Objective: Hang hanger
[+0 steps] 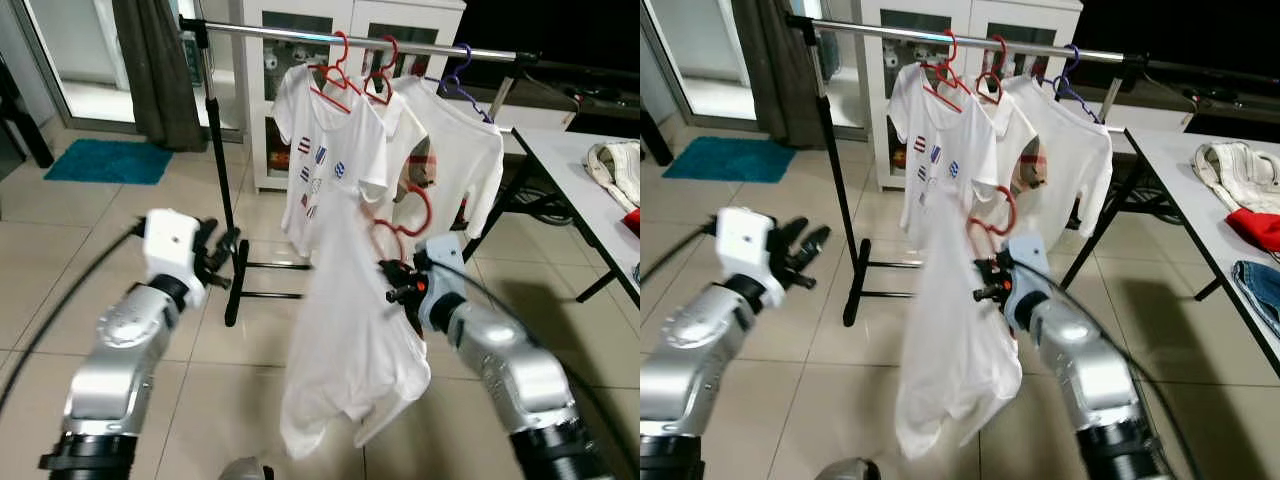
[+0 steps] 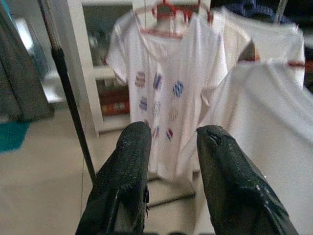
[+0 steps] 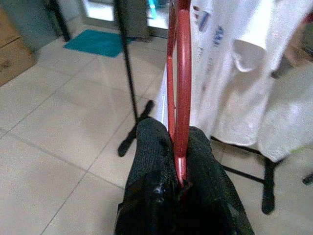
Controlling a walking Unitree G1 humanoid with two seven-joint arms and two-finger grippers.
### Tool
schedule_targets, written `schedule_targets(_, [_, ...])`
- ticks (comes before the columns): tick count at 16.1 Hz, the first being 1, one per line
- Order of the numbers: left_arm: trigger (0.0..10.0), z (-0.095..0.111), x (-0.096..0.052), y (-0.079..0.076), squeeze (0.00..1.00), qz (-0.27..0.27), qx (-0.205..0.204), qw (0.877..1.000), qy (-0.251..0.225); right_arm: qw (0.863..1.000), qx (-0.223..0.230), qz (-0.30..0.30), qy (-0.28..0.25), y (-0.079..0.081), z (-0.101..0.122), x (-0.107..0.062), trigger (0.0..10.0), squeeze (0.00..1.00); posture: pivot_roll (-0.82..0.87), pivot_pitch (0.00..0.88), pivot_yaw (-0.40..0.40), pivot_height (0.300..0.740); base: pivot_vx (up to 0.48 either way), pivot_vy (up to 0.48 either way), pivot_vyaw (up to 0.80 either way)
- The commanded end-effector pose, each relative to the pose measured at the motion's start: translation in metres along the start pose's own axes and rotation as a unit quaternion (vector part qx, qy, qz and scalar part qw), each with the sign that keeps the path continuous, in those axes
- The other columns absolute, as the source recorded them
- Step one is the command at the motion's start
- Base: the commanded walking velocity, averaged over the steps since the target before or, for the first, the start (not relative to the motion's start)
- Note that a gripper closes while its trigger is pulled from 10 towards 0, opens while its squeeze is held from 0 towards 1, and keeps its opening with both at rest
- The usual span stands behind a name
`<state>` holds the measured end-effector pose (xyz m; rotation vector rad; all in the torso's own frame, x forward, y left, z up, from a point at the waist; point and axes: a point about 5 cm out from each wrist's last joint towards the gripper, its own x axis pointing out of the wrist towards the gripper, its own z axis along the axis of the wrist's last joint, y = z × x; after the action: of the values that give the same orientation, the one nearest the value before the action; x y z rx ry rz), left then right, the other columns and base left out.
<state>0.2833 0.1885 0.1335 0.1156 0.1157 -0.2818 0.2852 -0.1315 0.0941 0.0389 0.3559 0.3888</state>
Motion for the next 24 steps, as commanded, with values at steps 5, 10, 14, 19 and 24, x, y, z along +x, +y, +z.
schedule_targets(5, [10.0, -0.014, -0.002, -0.006, 0.00, 0.017, -0.009, 0.999, 0.041, 0.999, 0.023, -0.023, -0.027, 0.001, 0.007, 0.006, 10.0, 0.00, 0.01, 0.000, -0.021, 0.740, 0.000, 0.000, 0.48])
schedule_targets(10, [10.0, -0.020, -0.003, -0.017, 0.00, -0.007, 0.013, 0.998, 0.056, 1.000, 0.012, -0.013, -0.023, 0.006, 0.005, 0.009, 10.0, 0.00, 0.00, 0.000, -0.016, 0.740, 0.289, 0.000, 0.41])
schedule_targets(14, [10.0, -0.019, -0.005, -0.015, 0.00, 0.000, 0.009, 0.999, 0.051, 1.000, 0.014, 0.000, -0.028, 0.010, 0.009, 0.011, 10.0, 0.00, 0.01, 0.000, -0.026, 0.740, 0.356, 0.000, 0.39])
schedule_targets(19, [10.0, -0.020, -0.003, -0.016, 0.00, -0.004, 0.005, 0.999, 0.050, 0.999, 0.021, 0.000, -0.039, 0.011, 0.011, 0.014, 10.0, 0.00, 0.02, 0.000, -0.033, 0.740, 0.373, 0.000, 0.16])
schedule_targets(24, [10.0, -0.018, 0.001, -0.019, 0.00, -0.015, 0.009, 0.999, 0.048, 0.999, 0.024, -0.007, -0.041, 0.010, 0.008, 0.012, 10.0, 0.00, 0.02, 0.000, -0.023, 0.740, 0.376, 0.000, 0.00])
